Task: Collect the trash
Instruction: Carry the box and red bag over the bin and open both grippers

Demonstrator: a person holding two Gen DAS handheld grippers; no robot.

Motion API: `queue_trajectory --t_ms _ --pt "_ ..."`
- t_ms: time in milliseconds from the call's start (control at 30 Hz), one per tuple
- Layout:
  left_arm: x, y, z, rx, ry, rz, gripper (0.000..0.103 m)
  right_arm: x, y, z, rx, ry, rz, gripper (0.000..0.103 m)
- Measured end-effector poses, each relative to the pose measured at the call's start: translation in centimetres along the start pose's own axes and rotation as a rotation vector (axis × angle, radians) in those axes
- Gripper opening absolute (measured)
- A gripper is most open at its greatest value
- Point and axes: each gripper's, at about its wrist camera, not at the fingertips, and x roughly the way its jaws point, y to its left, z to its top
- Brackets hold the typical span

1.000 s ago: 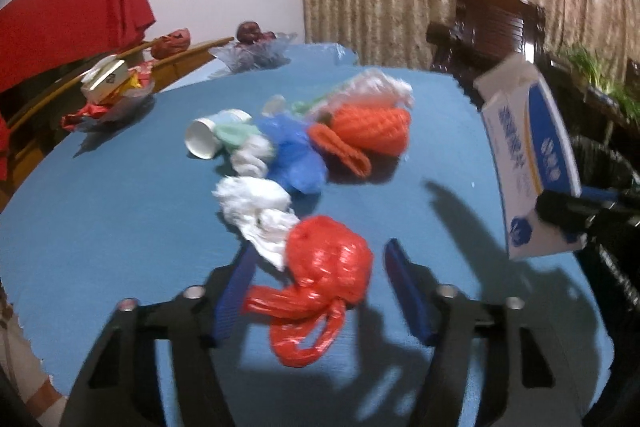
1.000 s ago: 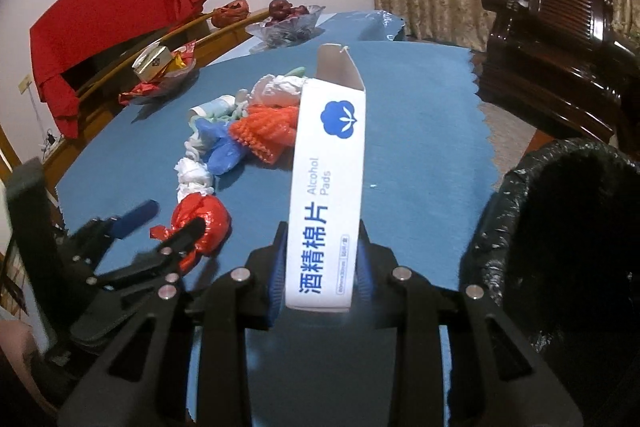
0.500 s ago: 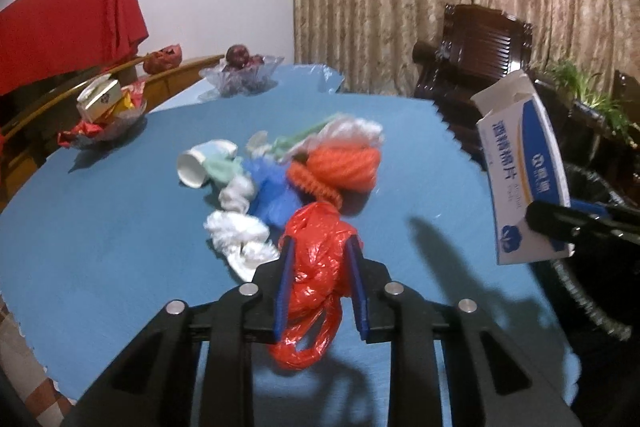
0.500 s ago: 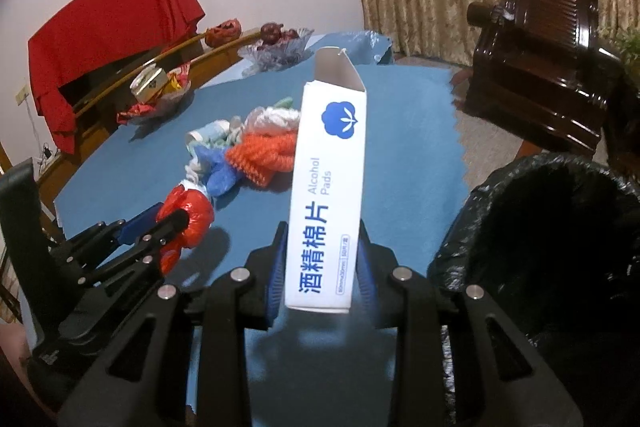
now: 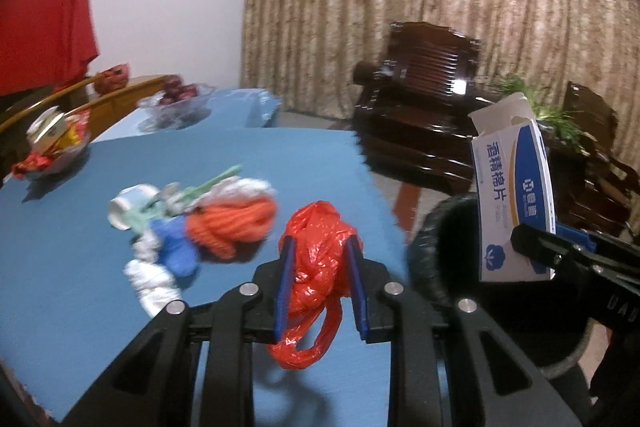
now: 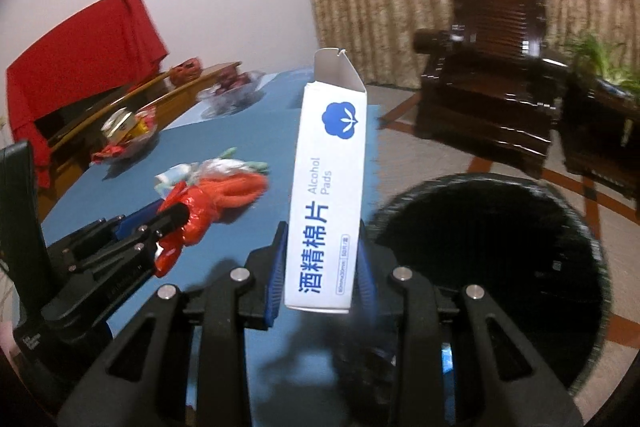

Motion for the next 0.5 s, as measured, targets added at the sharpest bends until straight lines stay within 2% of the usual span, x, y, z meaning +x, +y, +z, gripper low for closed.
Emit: queue_trajectory --t_ms 233,500 --pt "1.0 -6.4 0.9 0.074 -0.003 -0.126 0.025 -2.7 -5.7 -1.4 0.066 -0.004 -0.141 0.031" --pt "2.4 -11.7 0.8 0.119 0.018 -0.209 0.025 -4.4 -9.5 -3.2 0.115 -0.005 -0.239 0.031"
